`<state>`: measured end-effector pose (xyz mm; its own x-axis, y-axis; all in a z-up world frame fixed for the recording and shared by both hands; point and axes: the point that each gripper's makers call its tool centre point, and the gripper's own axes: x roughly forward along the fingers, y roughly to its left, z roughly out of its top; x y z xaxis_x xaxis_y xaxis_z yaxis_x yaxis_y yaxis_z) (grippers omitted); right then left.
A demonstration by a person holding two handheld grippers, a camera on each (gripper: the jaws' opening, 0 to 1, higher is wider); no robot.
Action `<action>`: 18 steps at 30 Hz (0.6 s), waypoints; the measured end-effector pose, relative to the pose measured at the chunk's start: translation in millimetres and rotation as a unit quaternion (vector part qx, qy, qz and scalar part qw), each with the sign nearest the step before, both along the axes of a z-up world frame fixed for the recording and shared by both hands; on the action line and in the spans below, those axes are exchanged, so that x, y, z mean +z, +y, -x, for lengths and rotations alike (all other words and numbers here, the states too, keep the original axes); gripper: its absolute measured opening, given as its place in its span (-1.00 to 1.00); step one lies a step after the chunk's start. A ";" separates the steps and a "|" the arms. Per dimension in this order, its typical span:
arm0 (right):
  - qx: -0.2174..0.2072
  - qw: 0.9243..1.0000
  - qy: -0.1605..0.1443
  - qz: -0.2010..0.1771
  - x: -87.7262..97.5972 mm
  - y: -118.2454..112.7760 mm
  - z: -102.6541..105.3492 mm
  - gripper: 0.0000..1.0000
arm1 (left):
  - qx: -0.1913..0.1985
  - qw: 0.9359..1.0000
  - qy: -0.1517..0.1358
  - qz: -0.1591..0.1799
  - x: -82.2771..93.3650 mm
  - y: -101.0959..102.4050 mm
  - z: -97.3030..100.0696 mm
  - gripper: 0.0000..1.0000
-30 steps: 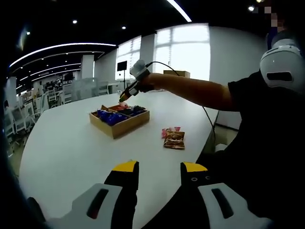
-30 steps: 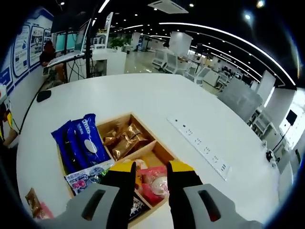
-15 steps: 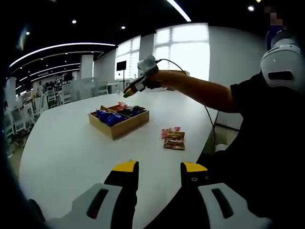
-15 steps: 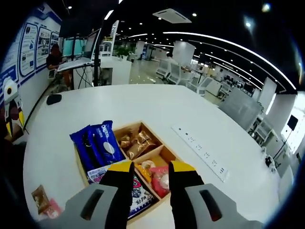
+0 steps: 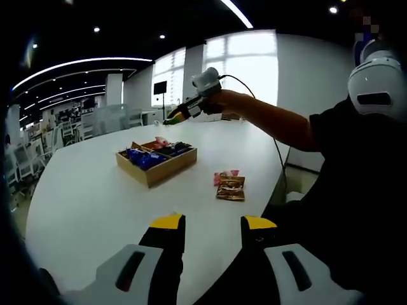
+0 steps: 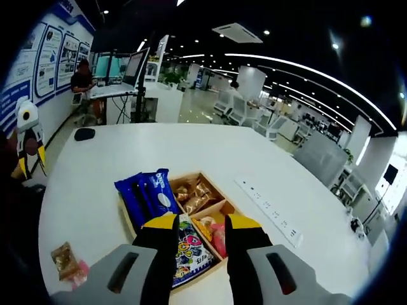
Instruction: Pick up the scattered marshmallows, QQ candies, Oreo cookies, and mixed nuts on the table and sort them into separate containers
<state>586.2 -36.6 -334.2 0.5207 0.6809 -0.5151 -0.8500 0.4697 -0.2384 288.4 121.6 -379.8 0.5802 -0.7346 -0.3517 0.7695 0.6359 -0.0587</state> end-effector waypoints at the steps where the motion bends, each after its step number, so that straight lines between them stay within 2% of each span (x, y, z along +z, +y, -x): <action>1: 0.003 1.000 -0.001 -0.002 -0.4 -1.0 1.5 -0.50 | 0.000 1.000 0.000 0.000 -0.3 -0.3 -0.1 -0.20; 4: 0.004 1.000 -0.001 -0.009 -1.0 -4.2 5.3 -0.50 | 0.000 1.000 0.003 0.000 -1.5 -0.5 -0.5 -0.20; 11: 0.017 0.999 0.007 -0.027 -3.6 -10.4 29.5 -0.50 | -0.001 1.000 0.002 0.002 -1.8 -1.4 -1.3 -0.20; 18: 0.017 0.999 -0.011 -0.035 5.8 -23.8 53.2 -0.49 | -0.003 1.000 0.007 0.005 -5.9 -3.0 -4.0 -0.20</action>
<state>533.0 -60.4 -328.4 0.5065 0.7328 -0.4544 -0.8612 0.4561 -0.2245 292.4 118.6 -385.7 0.5708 -0.7420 -0.3516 0.7727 0.6302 -0.0757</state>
